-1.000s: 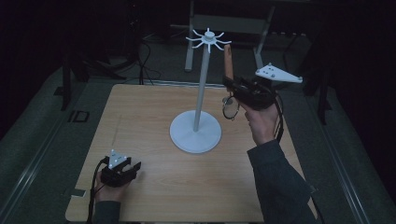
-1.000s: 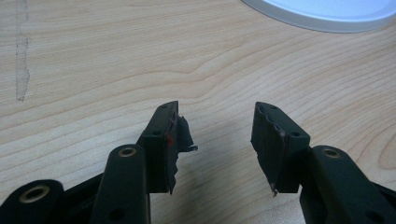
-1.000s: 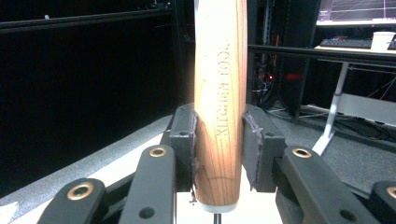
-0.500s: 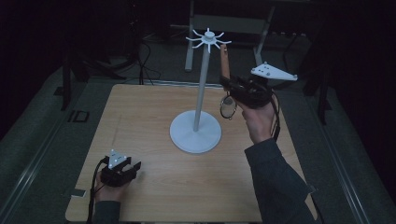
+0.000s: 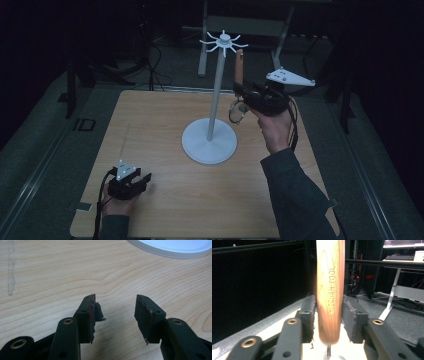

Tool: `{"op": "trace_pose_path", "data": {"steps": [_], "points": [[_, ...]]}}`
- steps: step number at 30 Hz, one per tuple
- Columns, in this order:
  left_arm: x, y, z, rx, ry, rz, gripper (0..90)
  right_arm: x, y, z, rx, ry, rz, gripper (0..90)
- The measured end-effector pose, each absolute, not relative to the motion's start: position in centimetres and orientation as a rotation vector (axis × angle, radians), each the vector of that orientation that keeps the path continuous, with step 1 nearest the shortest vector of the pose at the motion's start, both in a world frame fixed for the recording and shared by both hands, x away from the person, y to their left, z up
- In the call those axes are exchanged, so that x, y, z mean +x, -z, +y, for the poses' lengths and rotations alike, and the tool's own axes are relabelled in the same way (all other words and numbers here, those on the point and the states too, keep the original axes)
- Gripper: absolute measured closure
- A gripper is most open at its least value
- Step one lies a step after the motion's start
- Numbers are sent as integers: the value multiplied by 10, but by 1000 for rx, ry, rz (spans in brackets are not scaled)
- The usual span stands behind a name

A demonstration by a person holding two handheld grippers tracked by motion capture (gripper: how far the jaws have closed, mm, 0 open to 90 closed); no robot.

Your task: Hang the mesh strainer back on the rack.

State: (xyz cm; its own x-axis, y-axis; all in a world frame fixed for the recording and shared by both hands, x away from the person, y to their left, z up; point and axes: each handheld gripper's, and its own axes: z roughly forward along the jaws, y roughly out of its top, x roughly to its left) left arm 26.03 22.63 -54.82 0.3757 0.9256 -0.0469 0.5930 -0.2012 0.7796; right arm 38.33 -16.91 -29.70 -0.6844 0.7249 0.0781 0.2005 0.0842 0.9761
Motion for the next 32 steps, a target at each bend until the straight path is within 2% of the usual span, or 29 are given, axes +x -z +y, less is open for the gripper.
{"op": "trace_pose_path", "data": {"steps": [9,23,32], "points": [[261,549,226,1910,-572,1311,520,382,298,-172,913,-1625,1934,563],[261,548,226,1903,-576,1312,520,374,297,-177,879,-1636,1928,554],[261,548,226,1905,-575,1313,520,371,311,-190,913,-1615,1941,553]]}}
